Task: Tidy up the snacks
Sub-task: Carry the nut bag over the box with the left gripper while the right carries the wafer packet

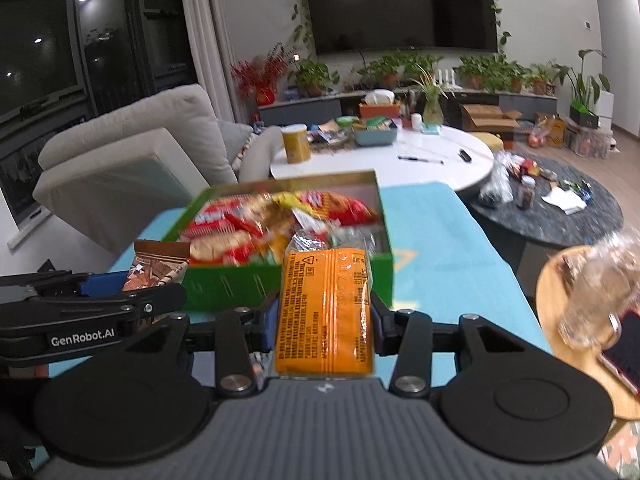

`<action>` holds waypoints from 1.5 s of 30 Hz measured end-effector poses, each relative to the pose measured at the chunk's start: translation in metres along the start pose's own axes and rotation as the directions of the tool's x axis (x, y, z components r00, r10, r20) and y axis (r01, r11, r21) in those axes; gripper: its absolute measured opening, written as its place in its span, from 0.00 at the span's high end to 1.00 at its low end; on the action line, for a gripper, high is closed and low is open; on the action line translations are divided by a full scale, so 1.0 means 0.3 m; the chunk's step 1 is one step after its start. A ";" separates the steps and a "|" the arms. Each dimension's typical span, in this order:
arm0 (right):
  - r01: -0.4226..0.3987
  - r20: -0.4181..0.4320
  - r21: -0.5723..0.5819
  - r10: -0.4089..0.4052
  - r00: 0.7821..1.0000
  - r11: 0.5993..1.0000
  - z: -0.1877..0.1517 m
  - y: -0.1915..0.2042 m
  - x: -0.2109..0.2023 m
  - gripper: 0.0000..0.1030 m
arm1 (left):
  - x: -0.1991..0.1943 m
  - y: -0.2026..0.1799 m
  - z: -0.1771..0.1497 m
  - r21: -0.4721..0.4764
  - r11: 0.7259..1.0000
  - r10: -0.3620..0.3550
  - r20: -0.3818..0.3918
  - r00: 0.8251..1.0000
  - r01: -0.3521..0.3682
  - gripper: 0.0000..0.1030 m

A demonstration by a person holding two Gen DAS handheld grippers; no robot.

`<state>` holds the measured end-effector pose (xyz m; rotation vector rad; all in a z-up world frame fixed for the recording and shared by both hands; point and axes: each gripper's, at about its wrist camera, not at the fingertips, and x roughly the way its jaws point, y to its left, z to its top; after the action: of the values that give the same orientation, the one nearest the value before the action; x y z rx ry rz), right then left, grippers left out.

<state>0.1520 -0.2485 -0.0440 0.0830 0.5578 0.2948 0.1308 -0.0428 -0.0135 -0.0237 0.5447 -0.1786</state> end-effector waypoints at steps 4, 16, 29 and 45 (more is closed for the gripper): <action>-0.020 0.020 0.007 0.020 1.000 1.000 0.039 0.007 0.033 0.35 | 0.018 0.034 0.044 -0.007 1.000 0.019 0.020 1.000 -0.019 0.50; -0.054 0.069 0.035 0.052 0.996 0.998 0.158 0.018 0.151 0.35 | 0.129 0.072 0.154 0.007 0.998 0.055 0.040 0.998 -0.055 0.50; -0.119 0.059 0.062 0.115 0.992 0.991 0.224 0.048 0.287 0.35 | 0.260 0.141 0.192 -0.004 0.995 0.100 0.017 0.995 -0.100 0.50; -0.136 0.018 0.061 0.135 0.991 0.989 0.225 0.082 0.372 0.35 | 0.302 0.138 0.185 0.004 0.996 0.092 0.006 0.996 -0.092 0.50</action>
<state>0.2720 -0.1917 -0.0398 0.1834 0.5488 0.4088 0.2423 -0.0194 -0.0155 0.0045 0.5390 -0.0900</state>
